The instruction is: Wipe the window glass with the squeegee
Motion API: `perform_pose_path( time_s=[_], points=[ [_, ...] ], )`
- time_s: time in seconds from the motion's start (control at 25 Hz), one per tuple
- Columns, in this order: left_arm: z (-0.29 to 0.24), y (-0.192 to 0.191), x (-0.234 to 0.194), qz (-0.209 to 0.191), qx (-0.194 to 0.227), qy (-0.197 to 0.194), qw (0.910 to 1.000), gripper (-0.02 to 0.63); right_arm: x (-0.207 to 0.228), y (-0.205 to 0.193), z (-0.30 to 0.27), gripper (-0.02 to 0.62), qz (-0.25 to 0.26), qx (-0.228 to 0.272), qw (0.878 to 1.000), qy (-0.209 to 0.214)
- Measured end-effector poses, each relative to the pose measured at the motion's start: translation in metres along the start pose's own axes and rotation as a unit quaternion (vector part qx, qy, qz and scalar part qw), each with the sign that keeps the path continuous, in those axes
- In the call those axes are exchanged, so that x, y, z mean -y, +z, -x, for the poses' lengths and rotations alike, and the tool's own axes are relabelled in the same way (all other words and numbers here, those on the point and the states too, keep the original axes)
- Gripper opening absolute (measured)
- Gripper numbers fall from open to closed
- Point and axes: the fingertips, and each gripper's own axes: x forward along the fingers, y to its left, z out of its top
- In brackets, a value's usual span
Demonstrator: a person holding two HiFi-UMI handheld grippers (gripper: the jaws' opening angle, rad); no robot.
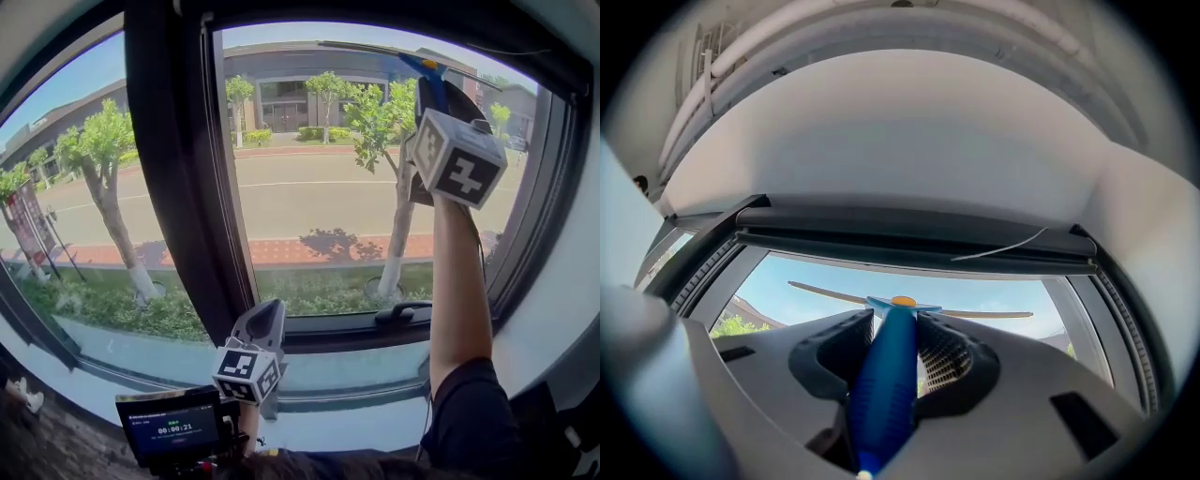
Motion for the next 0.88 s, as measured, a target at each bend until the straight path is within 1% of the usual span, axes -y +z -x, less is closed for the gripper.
perform_pose_path(
  time_s=[0.12, 0.24, 0.4, 0.6, 0.88],
  points=[
    [0.001, 0.002, -0.005, -0.004, -0.002, 0.006, 1.0, 0.002, 0.002, 0.015, -0.016, 0.141, 0.011, 0.018, 1.0, -0.008],
    [0.002, 0.001, -0.01, 0.002, 0.001, 0.015, 0.9999, 0.002, -0.002, 0.024, -0.031, 0.141, 0.026, 0.031, 0.999, -0.009],
    [0.004, -0.004, -0.013, 0.006, -0.002, 0.019, 0.9998, 0.002, -0.003, 0.03, -0.043, 0.141, 0.018, 0.035, 0.999, -0.011],
    [0.006, -0.007, -0.015, 0.011, -0.004, 0.023, 0.9997, 0.002, -0.005, 0.038, -0.051, 0.141, 0.014, 0.045, 0.999, 0.006],
    [0.007, -0.008, -0.013, 0.013, -0.003, 0.018, 0.9997, 0.002, -0.006, 0.034, -0.049, 0.141, 0.013, 0.044, 0.999, 0.012]
  ],
)
